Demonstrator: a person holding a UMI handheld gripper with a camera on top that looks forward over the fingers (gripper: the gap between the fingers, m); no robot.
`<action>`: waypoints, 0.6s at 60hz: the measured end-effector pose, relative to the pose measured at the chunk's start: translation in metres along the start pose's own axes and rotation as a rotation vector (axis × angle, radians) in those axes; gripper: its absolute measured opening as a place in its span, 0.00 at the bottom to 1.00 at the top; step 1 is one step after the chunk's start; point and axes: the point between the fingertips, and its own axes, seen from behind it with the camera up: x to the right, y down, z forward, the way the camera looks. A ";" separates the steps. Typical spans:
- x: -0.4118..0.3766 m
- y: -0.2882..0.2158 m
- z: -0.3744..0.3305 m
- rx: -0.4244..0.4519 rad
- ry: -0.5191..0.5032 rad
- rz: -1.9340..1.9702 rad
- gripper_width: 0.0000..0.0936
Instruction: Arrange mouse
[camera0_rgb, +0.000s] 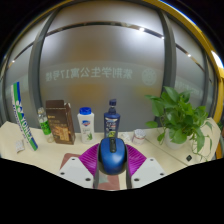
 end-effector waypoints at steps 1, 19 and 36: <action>-0.007 0.004 0.005 -0.028 -0.010 -0.001 0.39; -0.082 0.143 0.081 -0.277 -0.105 -0.021 0.45; -0.089 0.162 0.078 -0.341 -0.132 -0.047 0.91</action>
